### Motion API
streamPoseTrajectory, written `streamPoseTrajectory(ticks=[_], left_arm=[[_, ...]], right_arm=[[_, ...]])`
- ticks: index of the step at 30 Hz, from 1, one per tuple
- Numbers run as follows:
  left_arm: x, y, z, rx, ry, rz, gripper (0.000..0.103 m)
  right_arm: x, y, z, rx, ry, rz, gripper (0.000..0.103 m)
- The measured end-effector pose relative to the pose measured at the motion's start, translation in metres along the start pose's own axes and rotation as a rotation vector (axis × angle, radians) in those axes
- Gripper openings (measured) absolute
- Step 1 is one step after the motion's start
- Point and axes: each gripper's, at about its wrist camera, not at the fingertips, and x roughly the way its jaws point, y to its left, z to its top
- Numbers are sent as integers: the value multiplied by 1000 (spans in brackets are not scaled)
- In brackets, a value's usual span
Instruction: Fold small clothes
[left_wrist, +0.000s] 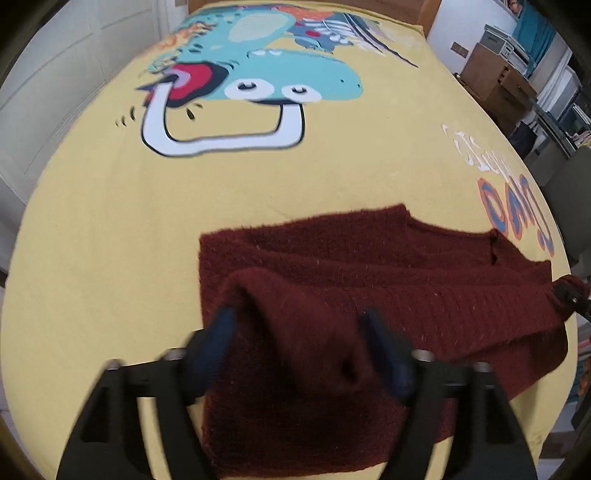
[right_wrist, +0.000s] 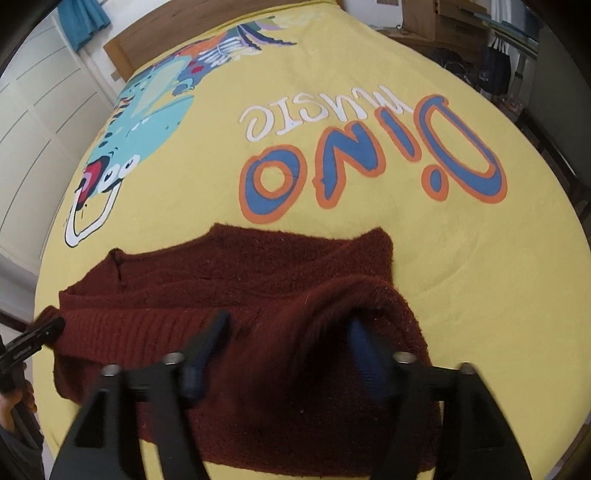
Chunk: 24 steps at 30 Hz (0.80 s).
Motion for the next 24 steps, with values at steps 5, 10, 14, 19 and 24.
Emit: streamPoseTrajectory(ticks=[5,10,14,19,24], left_arm=[[-17,-7,3,28,-38,-5,91],[-28,-20,1,73,-58,-1,99],[-31,-36,-7,109,-71,-12,99],[-24,-57,-24,155,-69,-35,102],[-4,-69,-45,170,-40,-50,102]], right_arm=[[-13,2,4,1,-46,-8,84],[-26,8,2,-6,-99,-17,85],[-30,25,-7,-74,-113,-28,85],[-26,51,-32,-161,-110,-20,85],[-13,76,-65,-247,-111,-27,89]])
